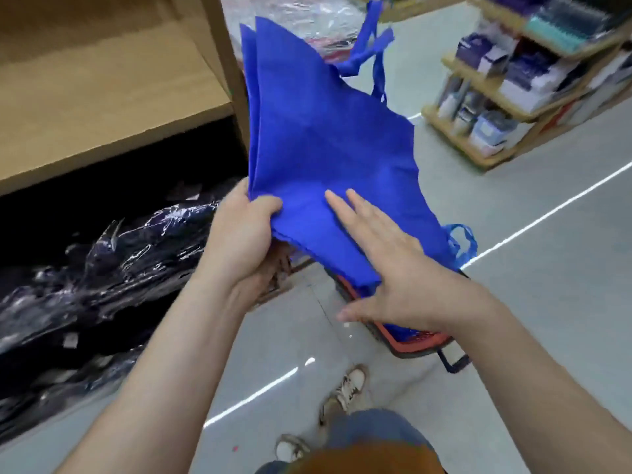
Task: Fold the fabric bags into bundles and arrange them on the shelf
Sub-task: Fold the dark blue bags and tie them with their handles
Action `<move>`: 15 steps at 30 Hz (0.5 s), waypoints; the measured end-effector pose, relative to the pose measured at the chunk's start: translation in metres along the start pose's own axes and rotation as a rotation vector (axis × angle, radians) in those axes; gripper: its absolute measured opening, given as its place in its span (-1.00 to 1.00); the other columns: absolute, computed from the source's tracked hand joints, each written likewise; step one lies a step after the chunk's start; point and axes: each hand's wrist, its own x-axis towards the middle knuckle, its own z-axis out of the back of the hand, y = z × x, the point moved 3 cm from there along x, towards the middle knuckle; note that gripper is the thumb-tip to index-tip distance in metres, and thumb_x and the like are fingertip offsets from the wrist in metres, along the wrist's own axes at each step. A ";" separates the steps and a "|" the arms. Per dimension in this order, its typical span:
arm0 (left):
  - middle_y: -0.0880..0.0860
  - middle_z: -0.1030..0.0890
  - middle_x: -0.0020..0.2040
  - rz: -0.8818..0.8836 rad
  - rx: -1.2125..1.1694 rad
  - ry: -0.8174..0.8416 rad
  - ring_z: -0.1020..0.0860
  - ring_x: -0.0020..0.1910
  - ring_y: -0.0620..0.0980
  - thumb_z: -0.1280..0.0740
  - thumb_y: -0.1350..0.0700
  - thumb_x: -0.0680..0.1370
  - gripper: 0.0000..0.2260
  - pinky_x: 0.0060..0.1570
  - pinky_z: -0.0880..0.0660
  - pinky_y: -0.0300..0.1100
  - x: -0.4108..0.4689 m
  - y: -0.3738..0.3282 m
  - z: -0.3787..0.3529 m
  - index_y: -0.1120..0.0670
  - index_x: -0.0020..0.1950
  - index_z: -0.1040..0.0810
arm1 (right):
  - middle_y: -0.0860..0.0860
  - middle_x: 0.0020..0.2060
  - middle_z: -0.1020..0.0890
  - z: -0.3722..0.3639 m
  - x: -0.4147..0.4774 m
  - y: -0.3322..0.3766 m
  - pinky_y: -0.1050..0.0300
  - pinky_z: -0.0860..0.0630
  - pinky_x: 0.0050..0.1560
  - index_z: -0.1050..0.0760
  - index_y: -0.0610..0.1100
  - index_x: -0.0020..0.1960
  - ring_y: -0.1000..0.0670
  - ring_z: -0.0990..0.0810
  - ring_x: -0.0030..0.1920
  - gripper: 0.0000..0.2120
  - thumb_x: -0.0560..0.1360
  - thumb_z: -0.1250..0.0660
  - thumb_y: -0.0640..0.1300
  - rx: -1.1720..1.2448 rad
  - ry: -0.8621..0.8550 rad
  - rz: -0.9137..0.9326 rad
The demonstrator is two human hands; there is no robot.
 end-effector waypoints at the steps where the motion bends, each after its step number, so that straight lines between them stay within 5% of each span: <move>1: 0.15 -0.59 -0.15 -0.004 -0.015 -0.032 -0.54 -0.26 0.05 -0.09 0.42 0.53 -0.71 -0.39 -0.47 -0.22 -0.008 -0.006 0.012 0.15 0.04 -0.51 | 0.30 0.52 -0.11 -0.010 0.001 0.011 0.12 -0.15 0.46 0.20 0.34 0.51 0.26 -0.06 0.50 0.00 0.43 -0.49 0.00 -0.014 -0.097 0.031; 2: 0.11 -0.60 -0.18 -0.014 -0.046 -0.068 -0.57 -0.30 0.00 -0.09 0.41 0.54 -0.72 -0.42 -0.49 -0.23 -0.022 -0.013 0.031 0.15 0.03 -0.51 | 0.43 0.30 -0.41 -0.019 0.001 0.024 0.24 -0.33 0.32 0.03 0.29 0.54 0.35 -0.35 0.31 -0.17 0.51 -0.40 -0.12 0.030 -0.201 0.065; 4: 0.05 -0.65 -0.14 -0.029 -0.128 -0.073 -0.64 -0.27 -0.03 -0.11 0.34 0.59 -0.77 -0.37 -0.56 -0.18 -0.046 -0.025 0.059 0.12 0.07 -0.51 | 0.45 -0.32 -0.54 -0.024 0.000 0.041 0.40 -0.40 -0.17 -0.27 0.23 0.47 0.28 -0.51 -0.26 -0.41 0.58 -0.24 -0.26 0.136 -0.332 0.040; 7: -0.02 -0.65 0.14 -0.140 -0.080 0.009 -0.65 0.07 0.00 -0.21 -0.01 0.61 -0.73 -0.12 -0.62 0.00 -0.097 -0.040 0.115 -0.06 0.31 -0.42 | 0.13 -0.17 -0.68 -0.029 0.003 0.099 0.23 -0.50 -0.11 -0.49 0.12 0.33 0.16 -0.59 -0.22 -0.62 0.63 -0.17 -0.23 0.305 -0.418 0.109; 10: -0.18 -0.51 0.33 -0.242 0.258 -0.012 -0.51 0.28 -0.18 -0.38 -0.19 0.37 -0.31 0.21 -0.52 -0.05 -0.153 -0.038 0.152 -0.29 0.45 -0.19 | -0.17 -0.24 -0.53 -0.039 0.025 0.154 0.16 -0.35 -0.17 -0.56 -0.16 0.00 0.10 -0.42 -0.20 -0.82 0.62 -0.17 -0.23 0.695 -0.390 0.107; 13: -0.25 -0.39 0.38 -0.168 0.585 -0.040 -0.42 0.33 -0.18 -0.46 -0.22 0.23 -0.04 0.27 -0.44 -0.08 -0.197 -0.022 0.154 -0.34 0.50 0.01 | -0.08 -0.19 -0.53 -0.058 0.052 0.213 0.03 -0.39 -0.10 -0.53 -0.05 -0.09 -0.03 -0.44 -0.15 -0.74 0.56 -0.12 -0.32 0.932 -0.298 0.126; 15: -0.14 -0.45 0.35 -0.159 0.775 -0.248 -0.48 0.25 0.00 -0.47 -0.11 0.34 -0.08 0.20 -0.47 -0.04 -0.207 -0.015 0.167 -0.29 0.53 0.05 | -0.03 -0.16 -0.60 -0.073 0.064 0.248 0.05 -0.46 -0.11 -0.52 -0.03 -0.03 -0.04 -0.52 -0.16 -0.64 0.53 -0.06 -0.40 0.973 -0.231 0.159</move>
